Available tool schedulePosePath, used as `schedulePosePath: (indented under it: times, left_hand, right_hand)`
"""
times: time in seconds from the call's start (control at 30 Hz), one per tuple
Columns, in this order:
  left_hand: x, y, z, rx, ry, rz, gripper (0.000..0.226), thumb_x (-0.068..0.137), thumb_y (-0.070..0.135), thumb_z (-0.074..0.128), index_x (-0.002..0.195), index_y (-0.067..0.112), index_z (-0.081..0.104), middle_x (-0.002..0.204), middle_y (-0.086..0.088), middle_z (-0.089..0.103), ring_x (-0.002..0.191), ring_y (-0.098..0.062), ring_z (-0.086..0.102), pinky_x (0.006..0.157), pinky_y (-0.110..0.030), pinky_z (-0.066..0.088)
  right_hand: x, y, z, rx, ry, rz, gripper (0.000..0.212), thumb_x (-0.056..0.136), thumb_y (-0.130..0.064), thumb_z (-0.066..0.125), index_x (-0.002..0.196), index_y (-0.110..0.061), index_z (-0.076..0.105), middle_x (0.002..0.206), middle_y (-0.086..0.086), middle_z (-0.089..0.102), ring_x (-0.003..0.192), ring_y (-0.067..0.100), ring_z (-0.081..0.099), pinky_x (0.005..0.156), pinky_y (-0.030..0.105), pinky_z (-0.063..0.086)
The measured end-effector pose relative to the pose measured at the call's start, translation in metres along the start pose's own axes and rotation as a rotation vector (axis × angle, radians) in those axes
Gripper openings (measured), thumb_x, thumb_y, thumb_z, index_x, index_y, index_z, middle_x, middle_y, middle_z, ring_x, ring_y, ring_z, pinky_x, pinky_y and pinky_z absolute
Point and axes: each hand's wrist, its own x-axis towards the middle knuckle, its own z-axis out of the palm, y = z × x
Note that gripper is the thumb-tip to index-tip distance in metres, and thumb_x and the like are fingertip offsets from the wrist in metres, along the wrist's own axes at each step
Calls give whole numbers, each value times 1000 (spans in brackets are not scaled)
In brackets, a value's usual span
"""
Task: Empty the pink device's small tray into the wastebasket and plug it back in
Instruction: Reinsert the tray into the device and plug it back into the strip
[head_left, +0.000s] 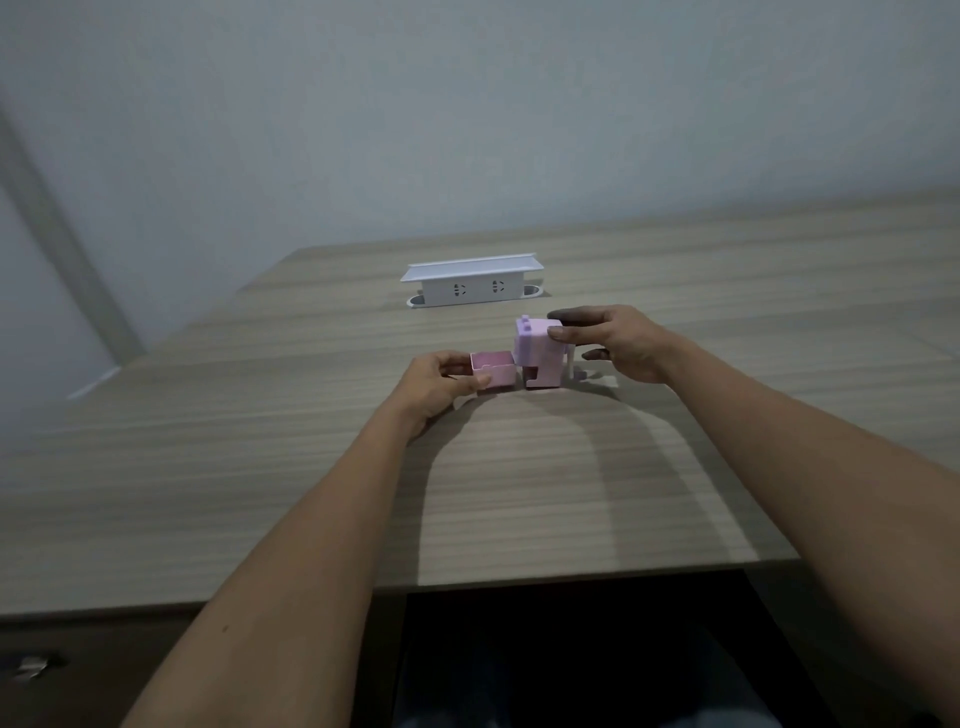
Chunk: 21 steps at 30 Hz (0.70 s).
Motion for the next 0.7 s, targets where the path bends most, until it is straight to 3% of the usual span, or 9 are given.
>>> schedulePosePath:
  times: [0.23,0.47,0.63,0.7]
  left_hand:
    - [3,2,7,45,-15,15,47,84,2,78,128,-2,64,112,-12,72,92,-17,68,70,-9,56]
    - [7,4,13,47,-41,13,49,86,5,77,133,-1,62,120,-13,71,93,-14,68,70,-10,57]
    - [10,2,12,14,-60,-8,46,88,5,75,132,0,61,103,-4,70,84,-8,66,69,-10,57]
    - [11,3,12,9,-57,-17,47,87,8,76,132,1,61,101,-4,68,82,-10,65,72,-18,56]
  right_hand:
    - [1,0,2,22,-15,2,52,85,-22,79,134,-14,66,130,-4,68,111,5,60,87,31,43]
    - [4,3,0,38,-1,-1,50,85,-21,78,133,-14,67,128,-2,69,113,13,60,93,33,42]
    - [8,8,-5,57,9,-2,49,84,-21,80,131,-14,69,128,1,70,116,19,61,89,30,44]
    - [9,9,-7,68,8,0,48,83,-20,81,129,-14,69,125,2,71,114,20,61,89,31,45]
